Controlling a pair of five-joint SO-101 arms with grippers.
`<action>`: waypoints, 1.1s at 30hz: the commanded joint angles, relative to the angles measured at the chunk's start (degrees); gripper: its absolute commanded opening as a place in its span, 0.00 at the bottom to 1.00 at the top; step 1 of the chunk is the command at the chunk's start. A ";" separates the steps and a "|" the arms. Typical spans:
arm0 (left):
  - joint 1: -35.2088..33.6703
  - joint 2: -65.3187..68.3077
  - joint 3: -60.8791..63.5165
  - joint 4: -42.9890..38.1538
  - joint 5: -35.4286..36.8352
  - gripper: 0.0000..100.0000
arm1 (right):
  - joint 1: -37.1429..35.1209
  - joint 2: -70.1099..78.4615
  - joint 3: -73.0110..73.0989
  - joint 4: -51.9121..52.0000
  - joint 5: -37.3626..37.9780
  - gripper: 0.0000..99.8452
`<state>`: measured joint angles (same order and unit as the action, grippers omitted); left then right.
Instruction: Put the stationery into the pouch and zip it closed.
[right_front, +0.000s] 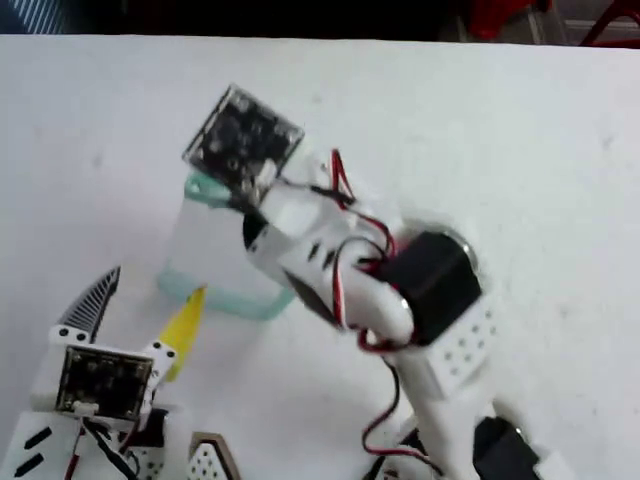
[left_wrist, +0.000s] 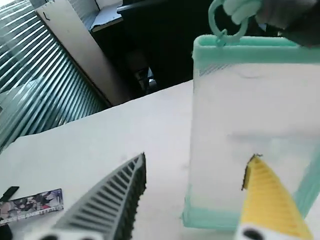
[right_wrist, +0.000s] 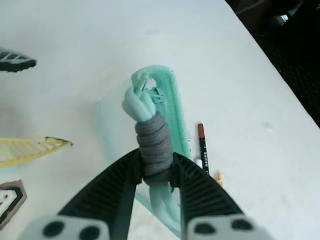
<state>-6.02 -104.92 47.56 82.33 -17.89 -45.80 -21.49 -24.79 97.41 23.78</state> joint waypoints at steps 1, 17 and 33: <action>-0.04 0.40 -2.02 0.00 -4.13 0.33 | -3.65 -6.99 5.01 1.10 3.78 0.02; 15.69 0.40 -1.93 -1.14 -9.67 0.33 | -4.62 -18.59 17.85 1.19 20.04 0.02; 32.40 0.57 4.84 0.44 -9.76 0.33 | -5.49 -31.34 30.95 1.01 30.15 0.02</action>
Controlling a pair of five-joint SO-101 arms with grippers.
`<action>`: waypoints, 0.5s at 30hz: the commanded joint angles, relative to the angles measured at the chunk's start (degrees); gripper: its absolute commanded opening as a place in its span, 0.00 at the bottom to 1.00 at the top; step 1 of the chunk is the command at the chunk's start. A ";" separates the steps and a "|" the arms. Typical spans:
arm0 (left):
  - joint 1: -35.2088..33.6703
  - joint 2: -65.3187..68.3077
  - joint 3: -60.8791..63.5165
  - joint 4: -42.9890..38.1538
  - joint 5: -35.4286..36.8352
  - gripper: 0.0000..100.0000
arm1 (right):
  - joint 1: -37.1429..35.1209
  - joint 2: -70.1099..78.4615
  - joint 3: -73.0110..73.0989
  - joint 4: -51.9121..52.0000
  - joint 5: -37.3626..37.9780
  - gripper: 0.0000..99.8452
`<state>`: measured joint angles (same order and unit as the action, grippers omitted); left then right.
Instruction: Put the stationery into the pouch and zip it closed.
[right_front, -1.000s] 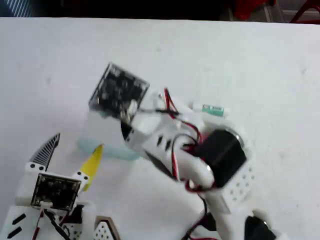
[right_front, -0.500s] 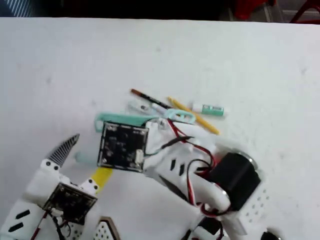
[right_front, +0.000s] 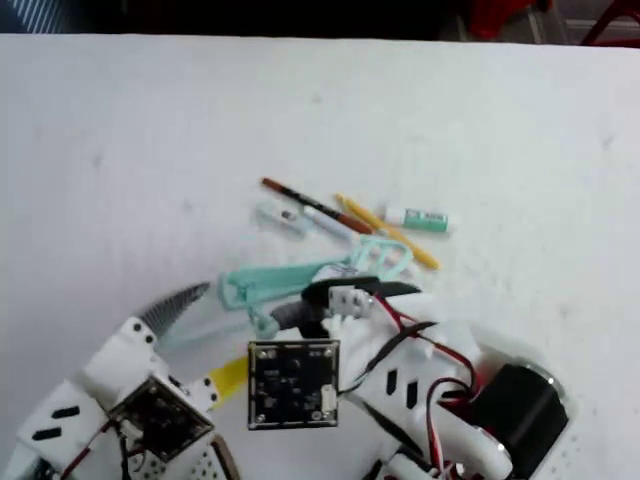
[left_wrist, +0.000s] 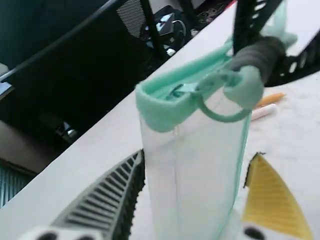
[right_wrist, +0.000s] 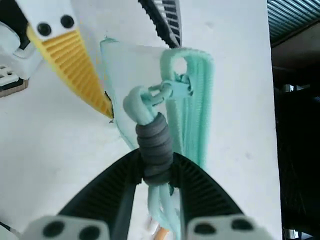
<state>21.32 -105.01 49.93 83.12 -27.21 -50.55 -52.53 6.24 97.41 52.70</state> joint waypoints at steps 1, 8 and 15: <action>5.58 0.66 3.08 -0.70 -0.44 0.33 | -0.75 -0.31 -0.09 1.01 1.32 0.02; 7.96 0.57 6.77 -2.55 -0.44 0.33 | -0.75 -0.31 -0.09 0.66 3.08 0.02; 12.62 0.48 1.23 6.24 -3.60 0.33 | -0.48 -0.57 -0.09 0.31 3.69 0.02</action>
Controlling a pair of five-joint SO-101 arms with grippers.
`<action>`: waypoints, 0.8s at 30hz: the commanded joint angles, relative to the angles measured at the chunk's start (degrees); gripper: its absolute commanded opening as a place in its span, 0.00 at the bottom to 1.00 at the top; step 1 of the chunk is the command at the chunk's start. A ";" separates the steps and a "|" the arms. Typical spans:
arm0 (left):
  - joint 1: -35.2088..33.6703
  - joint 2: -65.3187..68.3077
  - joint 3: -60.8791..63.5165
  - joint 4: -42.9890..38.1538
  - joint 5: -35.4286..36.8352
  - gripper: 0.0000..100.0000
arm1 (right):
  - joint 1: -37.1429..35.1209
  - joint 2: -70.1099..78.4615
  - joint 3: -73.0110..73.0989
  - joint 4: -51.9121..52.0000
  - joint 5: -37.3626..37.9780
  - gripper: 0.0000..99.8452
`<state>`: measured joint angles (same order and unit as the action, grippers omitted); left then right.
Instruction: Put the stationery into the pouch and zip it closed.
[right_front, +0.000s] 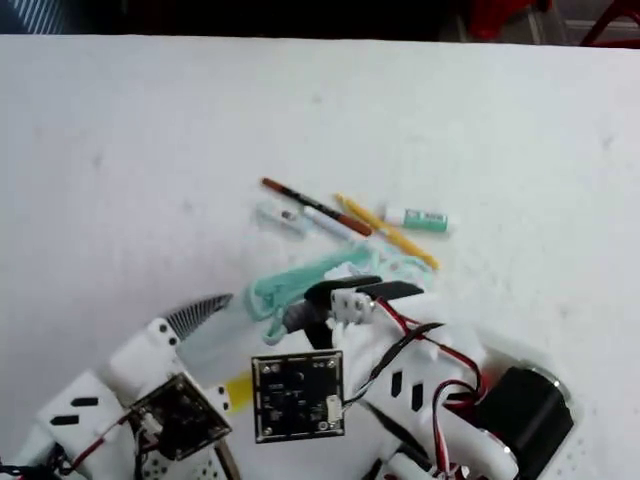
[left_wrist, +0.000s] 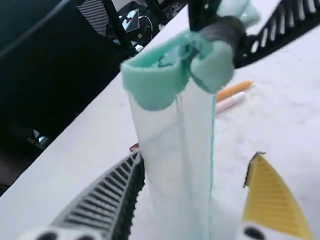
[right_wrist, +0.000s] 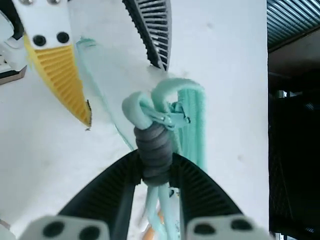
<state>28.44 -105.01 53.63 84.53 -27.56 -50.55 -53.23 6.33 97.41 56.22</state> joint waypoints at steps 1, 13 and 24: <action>6.73 0.48 -2.90 5.63 -3.78 0.33 | -0.48 0.31 -0.18 0.31 0.18 0.02; -1.27 0.48 7.30 -8.88 17.23 0.32 | -0.75 0.48 -0.09 -1.45 -4.04 0.02; -2.77 0.48 10.55 -10.20 15.30 0.31 | -0.66 0.48 0.18 -8.13 -8.35 0.02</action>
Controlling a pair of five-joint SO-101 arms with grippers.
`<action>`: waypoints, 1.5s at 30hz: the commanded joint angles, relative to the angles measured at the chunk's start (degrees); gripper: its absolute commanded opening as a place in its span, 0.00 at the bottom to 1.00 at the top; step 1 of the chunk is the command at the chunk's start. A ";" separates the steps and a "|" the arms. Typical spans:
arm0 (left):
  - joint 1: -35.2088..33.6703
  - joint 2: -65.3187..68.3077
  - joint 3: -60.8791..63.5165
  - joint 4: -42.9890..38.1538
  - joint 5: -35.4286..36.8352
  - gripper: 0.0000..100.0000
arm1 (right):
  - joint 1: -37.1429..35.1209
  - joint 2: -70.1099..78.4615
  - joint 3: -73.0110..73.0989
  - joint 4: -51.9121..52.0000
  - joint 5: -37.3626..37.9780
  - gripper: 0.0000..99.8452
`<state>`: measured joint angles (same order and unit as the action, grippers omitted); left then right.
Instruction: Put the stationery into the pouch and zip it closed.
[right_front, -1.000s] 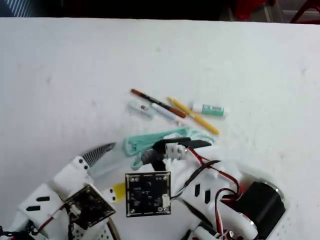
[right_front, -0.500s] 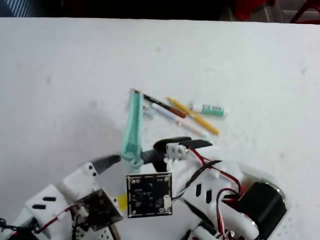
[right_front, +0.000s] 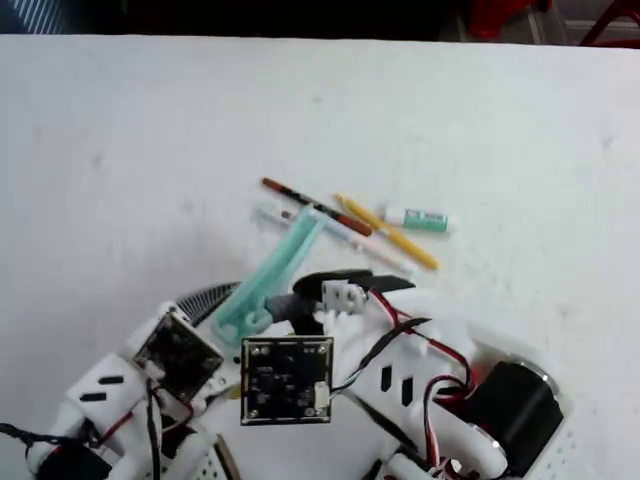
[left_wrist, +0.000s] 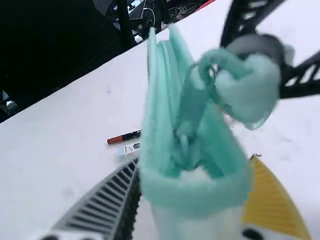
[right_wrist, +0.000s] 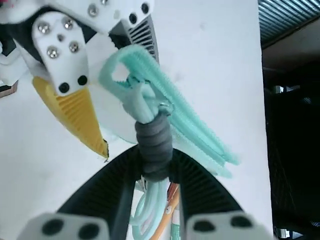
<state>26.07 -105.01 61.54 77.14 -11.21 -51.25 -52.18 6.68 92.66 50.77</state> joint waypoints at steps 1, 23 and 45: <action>-0.92 0.48 3.96 -3.08 -1.14 0.31 | 0.22 -0.57 -0.18 -4.09 -3.69 0.02; -7.52 0.57 27.52 -42.81 13.19 0.02 | 8.48 6.11 5.54 -23.87 -15.56 0.02; -7.78 0.48 4.75 -11.08 13.89 0.23 | 8.40 5.93 8.70 -23.87 -15.65 0.02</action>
<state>18.68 -103.96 74.90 61.76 5.32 -43.34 -45.85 15.74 69.98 35.38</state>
